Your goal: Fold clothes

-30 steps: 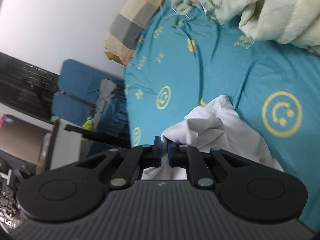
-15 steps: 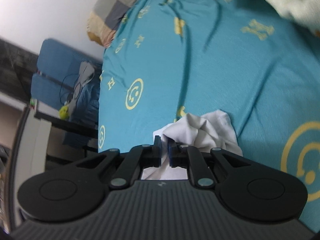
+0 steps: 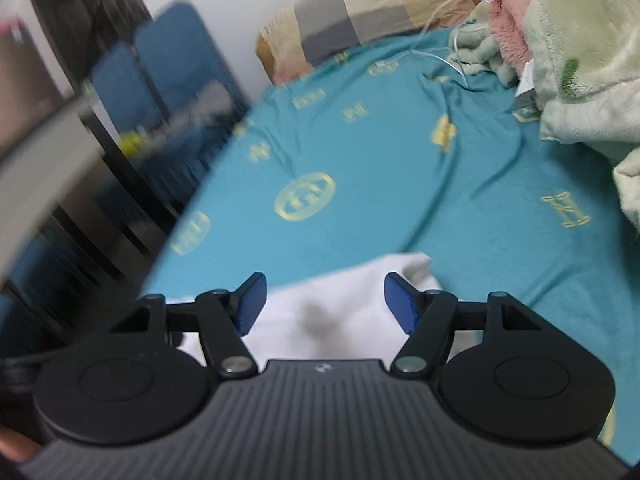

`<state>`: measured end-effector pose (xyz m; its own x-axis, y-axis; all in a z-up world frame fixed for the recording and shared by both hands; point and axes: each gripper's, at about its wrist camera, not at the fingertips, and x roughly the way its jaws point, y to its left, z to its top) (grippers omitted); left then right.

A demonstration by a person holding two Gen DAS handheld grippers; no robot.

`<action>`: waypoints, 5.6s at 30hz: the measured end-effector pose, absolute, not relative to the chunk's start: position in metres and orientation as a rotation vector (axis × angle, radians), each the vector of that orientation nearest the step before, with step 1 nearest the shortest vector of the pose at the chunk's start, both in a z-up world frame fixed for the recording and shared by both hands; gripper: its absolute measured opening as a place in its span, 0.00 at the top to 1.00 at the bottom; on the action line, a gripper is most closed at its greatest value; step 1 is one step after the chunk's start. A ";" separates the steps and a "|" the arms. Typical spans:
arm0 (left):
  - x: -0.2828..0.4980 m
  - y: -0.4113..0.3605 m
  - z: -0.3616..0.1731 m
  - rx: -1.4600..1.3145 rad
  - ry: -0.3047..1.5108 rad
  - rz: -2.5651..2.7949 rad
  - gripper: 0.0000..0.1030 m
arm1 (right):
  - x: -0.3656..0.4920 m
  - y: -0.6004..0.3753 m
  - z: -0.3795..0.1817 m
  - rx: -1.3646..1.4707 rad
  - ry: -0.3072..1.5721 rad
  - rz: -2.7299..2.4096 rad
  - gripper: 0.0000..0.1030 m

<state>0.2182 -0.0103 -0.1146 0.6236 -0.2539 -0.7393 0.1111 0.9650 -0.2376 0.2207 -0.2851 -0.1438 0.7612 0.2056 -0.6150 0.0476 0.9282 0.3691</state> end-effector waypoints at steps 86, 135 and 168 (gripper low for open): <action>0.104 0.075 -0.116 -1.130 0.859 -0.197 0.80 | 0.062 -0.298 -0.215 1.627 0.667 -0.139 0.33; 0.217 -0.367 0.021 -0.672 0.940 -0.926 0.81 | 0.032 -0.673 0.017 1.040 0.275 -0.373 0.78; -0.062 -0.222 0.145 0.012 0.375 -0.773 0.00 | -0.115 -0.478 0.116 0.400 0.304 -0.383 0.12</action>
<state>-0.0624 -0.2216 0.1446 0.6534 -0.6789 -0.3349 0.6832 0.7194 -0.1251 -0.1152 -0.4782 0.1157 0.8843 -0.2991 -0.3585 0.4168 0.8519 0.3172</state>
